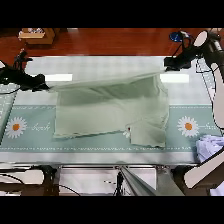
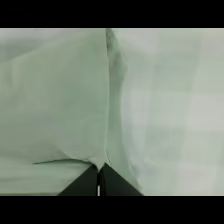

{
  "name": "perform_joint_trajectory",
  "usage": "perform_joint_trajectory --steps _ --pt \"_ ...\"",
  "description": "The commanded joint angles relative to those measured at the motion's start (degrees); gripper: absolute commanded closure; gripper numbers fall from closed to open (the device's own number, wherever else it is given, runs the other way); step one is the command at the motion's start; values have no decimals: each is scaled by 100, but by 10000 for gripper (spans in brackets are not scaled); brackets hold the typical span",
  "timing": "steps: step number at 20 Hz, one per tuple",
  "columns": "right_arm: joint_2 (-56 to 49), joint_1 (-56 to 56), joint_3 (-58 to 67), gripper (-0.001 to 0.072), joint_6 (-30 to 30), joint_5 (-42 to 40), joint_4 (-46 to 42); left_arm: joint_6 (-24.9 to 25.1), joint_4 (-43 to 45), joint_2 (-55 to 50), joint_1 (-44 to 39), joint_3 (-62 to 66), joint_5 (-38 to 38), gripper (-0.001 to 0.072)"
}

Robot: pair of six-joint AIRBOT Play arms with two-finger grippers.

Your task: Fold the shirts.

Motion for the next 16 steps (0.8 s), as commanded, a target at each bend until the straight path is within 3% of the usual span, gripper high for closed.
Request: perform_joint_trajectory --steps 1,5,6,7,8,9,11,12,14,16 --pt "-90 70 -114 694 107 651 -90 -131 90 -120 -170 -7 -79 688" --pt "-273 160 -168 693 195 671 2 -133 81 -339 -385 2 282 686" --pt "-284 160 -168 688 195 673 24 -129 72 -339 -382 15 291 650" --pt "-282 160 -166 606 184 673 42 -129 76 -330 -354 57 249 504" --pt "-269 157 -166 474 103 763 55 -129 94 -326 -295 151 98 292" --pt "-234 127 -164 343 -175 1010 2 -129 98 -321 -195 313 -210 170" --pt "-83 48 -162 309 -643 1790 -520 -127 164 -240 109 605 -1051 165" --pt "11 -57 -170 308 -562 2037 -743 -131 179 -120 295 564 -1480 164" --pt "258 -422 -470 302 -450 2120 -286 -17 138 262 568 -11 -1985 165" --pt "592 -745 -1266 292 -581 2050 306 168 131 920 809 -1226 -1766 164"
